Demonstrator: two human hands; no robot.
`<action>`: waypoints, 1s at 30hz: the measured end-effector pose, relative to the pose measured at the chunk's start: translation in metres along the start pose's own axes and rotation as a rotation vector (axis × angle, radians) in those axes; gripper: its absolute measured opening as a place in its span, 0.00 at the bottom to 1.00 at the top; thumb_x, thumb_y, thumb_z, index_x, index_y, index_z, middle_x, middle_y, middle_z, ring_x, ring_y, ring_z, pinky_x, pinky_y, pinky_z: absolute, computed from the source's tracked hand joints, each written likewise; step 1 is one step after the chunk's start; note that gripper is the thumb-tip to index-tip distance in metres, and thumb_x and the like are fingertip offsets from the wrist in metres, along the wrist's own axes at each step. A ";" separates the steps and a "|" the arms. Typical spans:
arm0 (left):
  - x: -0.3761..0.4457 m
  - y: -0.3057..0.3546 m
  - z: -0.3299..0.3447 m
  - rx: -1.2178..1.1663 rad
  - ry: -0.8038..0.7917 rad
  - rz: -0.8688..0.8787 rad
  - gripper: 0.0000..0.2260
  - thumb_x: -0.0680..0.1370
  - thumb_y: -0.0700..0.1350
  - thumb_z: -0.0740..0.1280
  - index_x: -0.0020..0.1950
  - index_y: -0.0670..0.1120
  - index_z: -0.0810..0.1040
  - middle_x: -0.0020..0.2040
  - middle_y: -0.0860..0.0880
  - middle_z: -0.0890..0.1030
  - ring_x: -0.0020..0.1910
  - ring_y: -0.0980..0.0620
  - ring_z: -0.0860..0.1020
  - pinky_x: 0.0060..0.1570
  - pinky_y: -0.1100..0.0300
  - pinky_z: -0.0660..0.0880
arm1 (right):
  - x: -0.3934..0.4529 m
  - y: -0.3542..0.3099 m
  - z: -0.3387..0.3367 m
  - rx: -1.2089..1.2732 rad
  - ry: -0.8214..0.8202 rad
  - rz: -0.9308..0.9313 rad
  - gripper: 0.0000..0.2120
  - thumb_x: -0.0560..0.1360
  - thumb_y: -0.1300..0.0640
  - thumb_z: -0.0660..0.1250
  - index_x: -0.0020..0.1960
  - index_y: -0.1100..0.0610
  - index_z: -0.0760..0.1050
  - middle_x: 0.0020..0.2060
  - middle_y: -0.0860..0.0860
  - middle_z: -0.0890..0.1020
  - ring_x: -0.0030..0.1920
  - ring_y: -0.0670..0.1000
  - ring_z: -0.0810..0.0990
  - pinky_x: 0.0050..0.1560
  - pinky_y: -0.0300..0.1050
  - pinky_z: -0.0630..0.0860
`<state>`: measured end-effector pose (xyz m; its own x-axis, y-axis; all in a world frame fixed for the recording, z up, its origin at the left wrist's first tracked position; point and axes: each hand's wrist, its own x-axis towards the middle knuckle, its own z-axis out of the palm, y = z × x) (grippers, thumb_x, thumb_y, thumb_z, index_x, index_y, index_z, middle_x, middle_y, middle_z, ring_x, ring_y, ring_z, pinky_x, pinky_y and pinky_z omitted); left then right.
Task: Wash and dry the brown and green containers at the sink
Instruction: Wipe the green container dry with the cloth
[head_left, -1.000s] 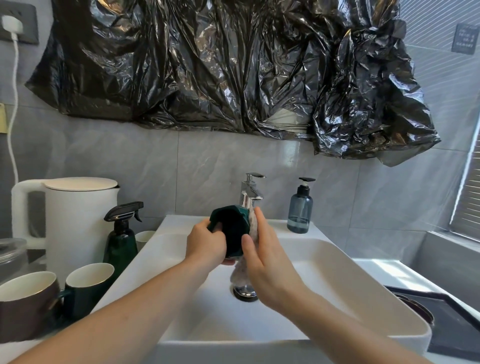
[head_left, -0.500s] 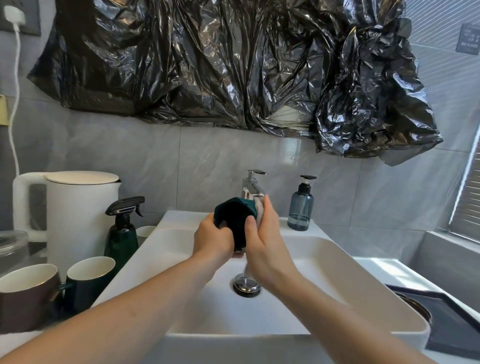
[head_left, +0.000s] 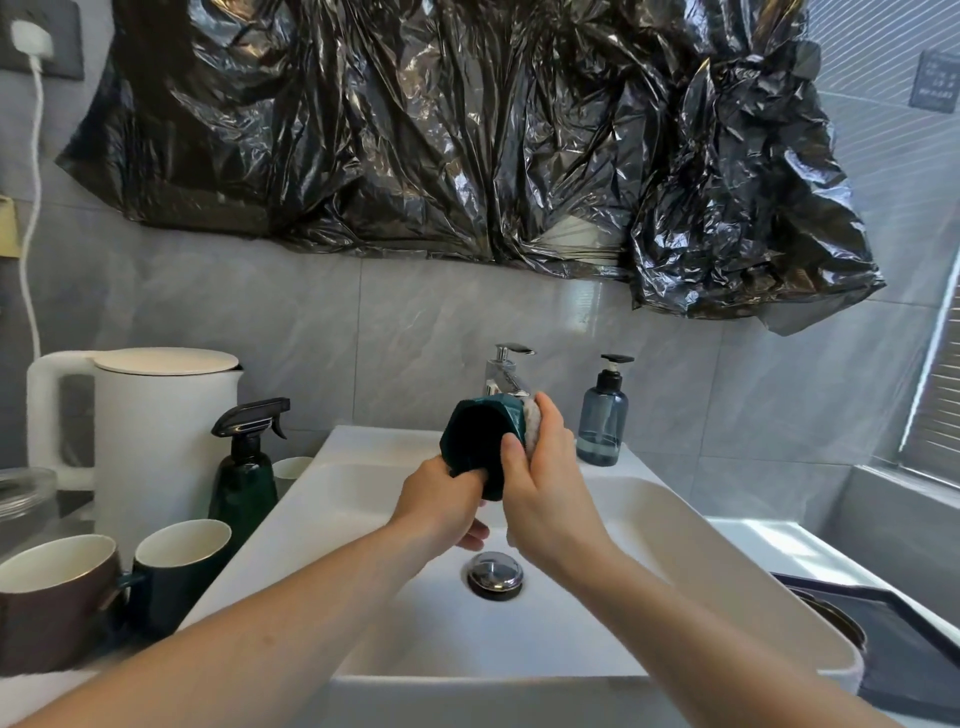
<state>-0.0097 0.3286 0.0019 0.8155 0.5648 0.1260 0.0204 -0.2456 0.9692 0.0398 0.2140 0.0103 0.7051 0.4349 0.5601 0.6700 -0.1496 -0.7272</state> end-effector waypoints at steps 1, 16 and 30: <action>0.000 0.001 0.000 0.014 0.007 0.015 0.12 0.81 0.49 0.65 0.61 0.47 0.80 0.51 0.47 0.86 0.36 0.44 0.87 0.36 0.51 0.86 | 0.002 0.001 -0.003 -0.021 -0.010 0.015 0.27 0.85 0.47 0.56 0.82 0.45 0.52 0.71 0.48 0.67 0.65 0.49 0.73 0.68 0.58 0.75; 0.005 0.003 -0.005 -0.012 0.295 0.026 0.07 0.86 0.44 0.62 0.52 0.48 0.79 0.54 0.41 0.83 0.41 0.40 0.83 0.26 0.52 0.83 | -0.026 0.013 -0.010 -0.091 -0.245 -0.049 0.32 0.86 0.51 0.55 0.85 0.45 0.41 0.83 0.40 0.49 0.80 0.41 0.54 0.83 0.49 0.53; 0.014 0.000 -0.005 0.009 0.372 0.058 0.09 0.85 0.42 0.61 0.59 0.44 0.81 0.57 0.40 0.83 0.54 0.38 0.79 0.54 0.50 0.80 | -0.025 0.014 0.003 0.101 -0.156 -0.025 0.23 0.85 0.51 0.54 0.78 0.40 0.55 0.71 0.42 0.72 0.68 0.38 0.74 0.70 0.39 0.71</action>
<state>-0.0011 0.3402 0.0042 0.5496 0.7971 0.2502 -0.0134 -0.2911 0.9566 0.0309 0.2033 -0.0150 0.6385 0.5707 0.5163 0.6549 -0.0505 -0.7541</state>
